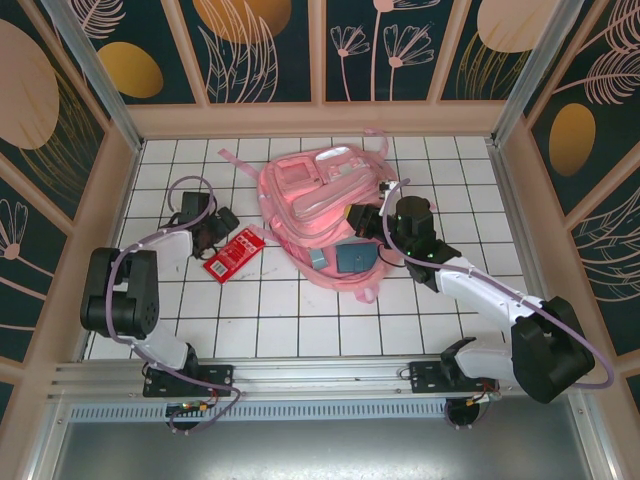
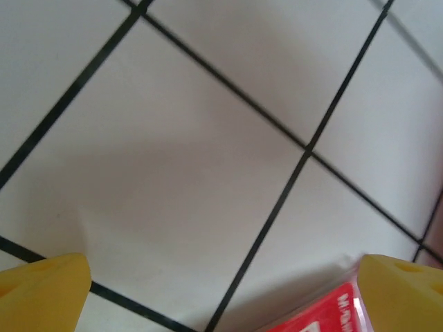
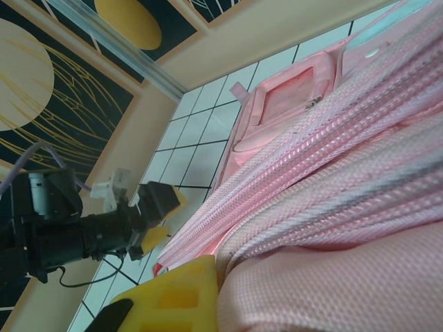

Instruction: Pack the student bag

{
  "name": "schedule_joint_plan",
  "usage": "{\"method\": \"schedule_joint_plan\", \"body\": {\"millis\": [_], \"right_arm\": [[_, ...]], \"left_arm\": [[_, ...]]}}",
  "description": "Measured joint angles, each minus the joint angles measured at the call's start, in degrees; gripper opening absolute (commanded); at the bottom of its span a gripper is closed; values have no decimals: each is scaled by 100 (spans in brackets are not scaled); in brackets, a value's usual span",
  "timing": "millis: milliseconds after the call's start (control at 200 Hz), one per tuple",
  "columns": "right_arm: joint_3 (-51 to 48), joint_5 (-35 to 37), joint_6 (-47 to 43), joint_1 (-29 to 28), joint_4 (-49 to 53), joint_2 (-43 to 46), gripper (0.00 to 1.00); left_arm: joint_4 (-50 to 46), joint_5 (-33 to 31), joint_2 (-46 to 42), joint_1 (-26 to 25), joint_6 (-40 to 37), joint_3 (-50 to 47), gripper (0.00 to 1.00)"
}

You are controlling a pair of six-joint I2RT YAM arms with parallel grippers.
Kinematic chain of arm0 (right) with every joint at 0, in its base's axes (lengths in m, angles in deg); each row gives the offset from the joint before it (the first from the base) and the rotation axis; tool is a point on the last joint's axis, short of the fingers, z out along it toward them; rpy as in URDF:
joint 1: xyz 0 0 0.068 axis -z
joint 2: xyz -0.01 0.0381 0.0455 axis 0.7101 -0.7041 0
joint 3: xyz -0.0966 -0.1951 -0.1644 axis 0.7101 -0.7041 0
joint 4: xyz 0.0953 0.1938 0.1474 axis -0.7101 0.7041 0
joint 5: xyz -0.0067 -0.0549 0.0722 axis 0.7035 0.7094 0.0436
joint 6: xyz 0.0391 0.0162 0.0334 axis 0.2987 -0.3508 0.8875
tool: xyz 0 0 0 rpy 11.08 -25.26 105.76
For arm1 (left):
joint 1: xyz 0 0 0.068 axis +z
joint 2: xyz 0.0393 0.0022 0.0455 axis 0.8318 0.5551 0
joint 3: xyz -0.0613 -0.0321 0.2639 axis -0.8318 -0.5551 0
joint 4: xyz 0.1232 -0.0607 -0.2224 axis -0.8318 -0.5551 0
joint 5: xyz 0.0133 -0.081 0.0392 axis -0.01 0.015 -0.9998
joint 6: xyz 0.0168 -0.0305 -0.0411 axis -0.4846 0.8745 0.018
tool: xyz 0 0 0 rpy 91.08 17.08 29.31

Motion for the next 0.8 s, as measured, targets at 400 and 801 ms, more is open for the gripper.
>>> {"method": "schedule_joint_plan", "body": {"millis": [400,801], "right_arm": [[0,0,4,0,-2,-2,0],[0,0,24,-2,-2,-7,0]], "left_arm": [[848,892,-887,-61,153,-1211,97],[304,444,-1134,-1036,28,-1272,90]]}}
